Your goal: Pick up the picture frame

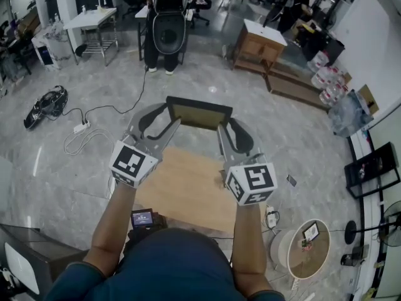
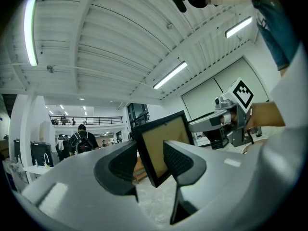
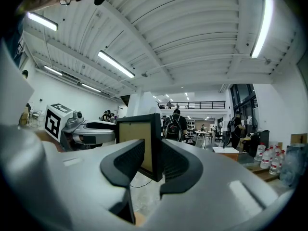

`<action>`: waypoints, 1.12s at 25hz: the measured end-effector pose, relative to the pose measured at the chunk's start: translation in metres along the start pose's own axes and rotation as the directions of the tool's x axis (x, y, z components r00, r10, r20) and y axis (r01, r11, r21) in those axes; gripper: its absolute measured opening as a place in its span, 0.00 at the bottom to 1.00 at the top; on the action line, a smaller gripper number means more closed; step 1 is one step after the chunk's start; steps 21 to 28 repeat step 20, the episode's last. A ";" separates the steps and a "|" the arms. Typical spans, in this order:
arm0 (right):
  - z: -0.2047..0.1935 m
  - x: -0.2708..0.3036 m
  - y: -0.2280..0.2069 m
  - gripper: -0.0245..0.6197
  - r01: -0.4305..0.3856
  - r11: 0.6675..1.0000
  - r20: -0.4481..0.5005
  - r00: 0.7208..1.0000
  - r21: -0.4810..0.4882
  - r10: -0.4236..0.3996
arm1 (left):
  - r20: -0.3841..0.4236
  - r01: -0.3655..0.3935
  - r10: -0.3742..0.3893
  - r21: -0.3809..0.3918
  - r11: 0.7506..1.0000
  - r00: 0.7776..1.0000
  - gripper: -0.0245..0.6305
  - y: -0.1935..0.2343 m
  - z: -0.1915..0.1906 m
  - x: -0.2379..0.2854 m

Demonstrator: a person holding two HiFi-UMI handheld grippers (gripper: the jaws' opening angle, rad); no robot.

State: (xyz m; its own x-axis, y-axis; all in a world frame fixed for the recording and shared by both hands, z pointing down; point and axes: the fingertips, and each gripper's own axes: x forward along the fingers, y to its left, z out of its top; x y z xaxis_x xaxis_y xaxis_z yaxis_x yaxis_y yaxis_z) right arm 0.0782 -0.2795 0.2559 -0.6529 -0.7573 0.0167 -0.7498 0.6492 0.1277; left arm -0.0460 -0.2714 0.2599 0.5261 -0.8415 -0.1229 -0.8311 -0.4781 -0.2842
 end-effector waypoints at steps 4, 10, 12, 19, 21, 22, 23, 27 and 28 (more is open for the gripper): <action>0.001 0.001 0.001 0.21 -0.003 1.000 -0.006 1.000 -0.004 0.003 | -0.001 -0.001 0.001 -0.002 1.000 1.000 0.27 0.001 0.001 -0.001; 0.002 0.001 0.002 0.21 -0.010 1.000 -0.015 1.000 -0.004 0.010 | -0.006 -0.002 0.002 -0.003 1.000 1.000 0.28 0.001 0.002 -0.002; 0.003 0.000 0.002 0.21 -0.012 1.000 -0.015 1.000 -0.003 0.012 | -0.008 -0.003 0.003 -0.005 1.000 1.000 0.28 0.001 0.003 -0.003; -0.007 -0.004 0.004 0.21 -0.016 1.000 -0.018 1.000 -0.003 0.016 | -0.011 -0.006 0.006 -0.013 1.000 1.000 0.28 -0.006 -0.006 -0.005; -0.009 -0.004 0.004 0.21 -0.016 1.000 -0.019 1.000 -0.003 0.016 | -0.011 -0.007 0.007 -0.013 1.000 1.000 0.28 -0.006 -0.008 -0.005; -0.009 -0.004 0.004 0.21 -0.016 1.000 -0.019 1.000 -0.003 0.016 | -0.011 -0.007 0.007 -0.013 1.000 1.000 0.28 -0.006 -0.008 -0.005; -0.009 -0.004 0.004 0.21 -0.016 1.000 -0.019 1.000 -0.003 0.016 | -0.011 -0.007 0.007 -0.013 1.000 1.000 0.28 -0.006 -0.008 -0.005; -0.009 -0.004 0.004 0.21 -0.016 1.000 -0.019 1.000 -0.003 0.016 | -0.011 -0.007 0.007 -0.013 1.000 1.000 0.28 -0.006 -0.008 -0.005; -0.009 -0.004 0.004 0.21 -0.016 1.000 -0.019 1.000 -0.003 0.016 | -0.011 -0.007 0.007 -0.013 1.000 1.000 0.28 -0.006 -0.008 -0.005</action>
